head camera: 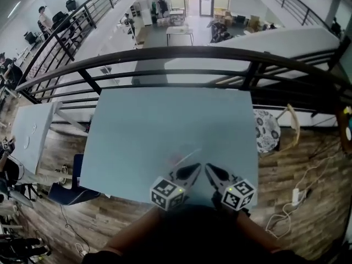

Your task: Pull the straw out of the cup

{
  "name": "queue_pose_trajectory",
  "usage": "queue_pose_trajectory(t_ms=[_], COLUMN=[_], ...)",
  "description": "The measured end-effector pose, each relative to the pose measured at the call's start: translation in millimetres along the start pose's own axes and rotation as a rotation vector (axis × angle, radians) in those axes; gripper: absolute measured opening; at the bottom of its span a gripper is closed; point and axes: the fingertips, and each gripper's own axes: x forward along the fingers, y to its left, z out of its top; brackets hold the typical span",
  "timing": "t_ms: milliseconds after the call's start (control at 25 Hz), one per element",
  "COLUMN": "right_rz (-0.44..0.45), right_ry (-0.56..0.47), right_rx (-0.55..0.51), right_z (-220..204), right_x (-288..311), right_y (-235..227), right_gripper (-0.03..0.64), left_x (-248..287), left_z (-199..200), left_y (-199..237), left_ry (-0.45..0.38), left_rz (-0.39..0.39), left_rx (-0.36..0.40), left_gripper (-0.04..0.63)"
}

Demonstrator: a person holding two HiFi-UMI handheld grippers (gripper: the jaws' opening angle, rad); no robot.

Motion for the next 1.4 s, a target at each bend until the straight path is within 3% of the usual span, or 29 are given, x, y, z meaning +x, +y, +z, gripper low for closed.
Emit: queue_pose_trajectory(t_ms=[160, 680, 1120, 1400], right_rz=[-0.046, -0.151, -0.241, -0.252], right_ry=[-0.005, 0.009, 0.08, 0.126], right_rx=[0.013, 0.088, 0.199, 0.254], right_z=[2.4, -44.6, -88.3, -111.4], right_x=[-2.8, 70.8, 89.7, 105.1], right_y=[3.3, 5.2, -46.3, -70.1], right_gripper=[0.012, 0.014, 0.053, 0.083], left_x=[-3.3, -41.4, -42.5, -40.3], left_z=[8.7, -14.2, -32.1, -39.2], left_y=[-4.1, 58.4, 87.6, 101.4], left_ry=[0.017, 0.072, 0.092, 0.091], left_rz=[-0.038, -0.124, -0.12, -0.093], left_rx=[0.029, 0.042, 0.016, -0.003], left_gripper=[0.011, 0.011, 0.011, 0.011])
